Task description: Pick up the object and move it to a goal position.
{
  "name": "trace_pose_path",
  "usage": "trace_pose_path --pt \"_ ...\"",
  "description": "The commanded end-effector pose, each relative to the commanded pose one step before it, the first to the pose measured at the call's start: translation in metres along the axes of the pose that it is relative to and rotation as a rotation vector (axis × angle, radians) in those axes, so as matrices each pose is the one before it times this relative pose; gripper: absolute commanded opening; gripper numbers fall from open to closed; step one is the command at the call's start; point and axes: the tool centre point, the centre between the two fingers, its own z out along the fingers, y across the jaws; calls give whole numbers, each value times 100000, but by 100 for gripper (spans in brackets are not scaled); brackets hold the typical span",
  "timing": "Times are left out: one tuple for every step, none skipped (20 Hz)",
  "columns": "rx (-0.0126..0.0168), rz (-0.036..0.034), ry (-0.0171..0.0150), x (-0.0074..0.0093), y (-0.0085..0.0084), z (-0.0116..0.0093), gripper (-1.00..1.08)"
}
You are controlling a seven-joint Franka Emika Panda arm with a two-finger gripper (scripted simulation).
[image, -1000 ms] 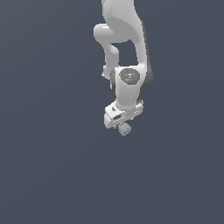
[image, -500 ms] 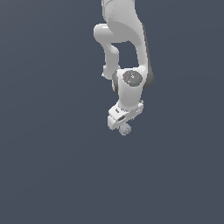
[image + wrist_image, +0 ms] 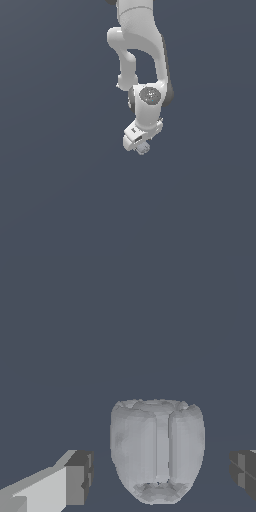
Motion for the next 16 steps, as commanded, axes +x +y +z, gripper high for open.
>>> trace_pose_path --pt "39 -182 -50 -54 -57 1261 100" --pt "-3 -49 5 0 -3 394 100" --pt "-6 -48 5 10 -3 324 100" --pt "0 0 0 6 21 260 100" --pt "0 0 0 13 20 194 100" --pt "0 0 0 16 17 132 100" --pt "0 0 0 13 12 76 100" --pt "0 0 0 5 4 24 100" --pt "0 0 0 0 0 0 -100" --pt "0 0 0 0 0 0 -100" --pt "0 0 0 0 0 0 -100" --pt "0 0 0 0 0 0 -100" --pt "0 0 0 0 0 0 -100" --pt "0 0 0 0 0 0 -100" --pt "0 0 0 0 0 0 -100" --pt "0 0 0 0 0 0 -100"
